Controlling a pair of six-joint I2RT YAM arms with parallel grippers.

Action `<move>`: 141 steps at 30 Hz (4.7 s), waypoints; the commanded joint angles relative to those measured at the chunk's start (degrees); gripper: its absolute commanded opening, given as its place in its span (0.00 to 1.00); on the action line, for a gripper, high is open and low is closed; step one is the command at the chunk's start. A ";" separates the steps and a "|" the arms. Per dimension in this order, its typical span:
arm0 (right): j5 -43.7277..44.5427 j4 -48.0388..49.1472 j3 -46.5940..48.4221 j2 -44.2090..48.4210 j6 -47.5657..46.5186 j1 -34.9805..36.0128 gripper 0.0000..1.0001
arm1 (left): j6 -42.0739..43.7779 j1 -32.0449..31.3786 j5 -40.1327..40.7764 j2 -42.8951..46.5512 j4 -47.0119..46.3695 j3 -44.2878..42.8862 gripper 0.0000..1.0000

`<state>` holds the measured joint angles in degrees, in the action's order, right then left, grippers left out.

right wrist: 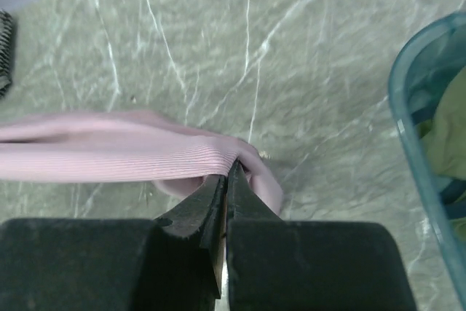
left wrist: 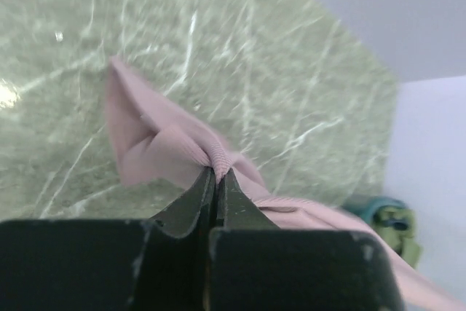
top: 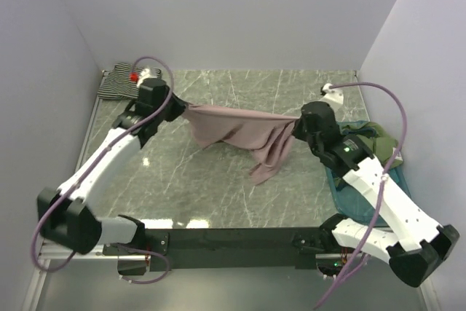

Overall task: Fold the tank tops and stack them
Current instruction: Flatten the tank top out

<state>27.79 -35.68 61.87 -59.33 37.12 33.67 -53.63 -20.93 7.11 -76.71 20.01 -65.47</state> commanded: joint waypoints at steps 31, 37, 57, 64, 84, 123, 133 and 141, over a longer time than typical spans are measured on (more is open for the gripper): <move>4.99 -0.71 41.41 -13.62 -17.17 -9.68 0.00 | -0.52 -19.96 -2.61 12.98 12.07 -4.14 0.01; 3.24 0.00 32.98 -8.97 -15.59 -9.68 0.00 | 2.21 -7.56 -8.61 14.39 12.60 -3.87 0.01; -4.12 4.46 33.66 -10.86 -19.71 -9.67 0.00 | 0.90 -7.73 -19.76 16.16 9.55 1.47 0.01; -11.27 3.44 52.42 -44.34 -19.98 -8.19 0.00 | -9.21 2.46 -36.02 7.73 -13.89 24.56 0.01; -14.62 3.52 61.80 -61.27 -16.30 -0.01 0.61 | 0.62 17.85 -26.81 8.77 -3.59 23.65 0.75; -6.79 21.09 -21.08 -21.00 24.31 28.03 0.48 | 9.68 -19.94 9.23 -12.67 7.41 9.14 0.45; -6.26 22.06 -20.12 -26.01 23.87 28.03 0.39 | 9.15 -20.03 10.64 -14.26 8.99 6.76 0.04; -3.98 19.69 -20.65 -25.22 24.14 27.24 0.00 | 9.77 -19.33 8.37 -11.19 13.03 1.94 0.01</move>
<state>19.73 -15.22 40.84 -85.36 60.62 61.21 -44.34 -40.56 16.32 -91.24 31.40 -59.79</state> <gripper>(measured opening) 0.014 0.014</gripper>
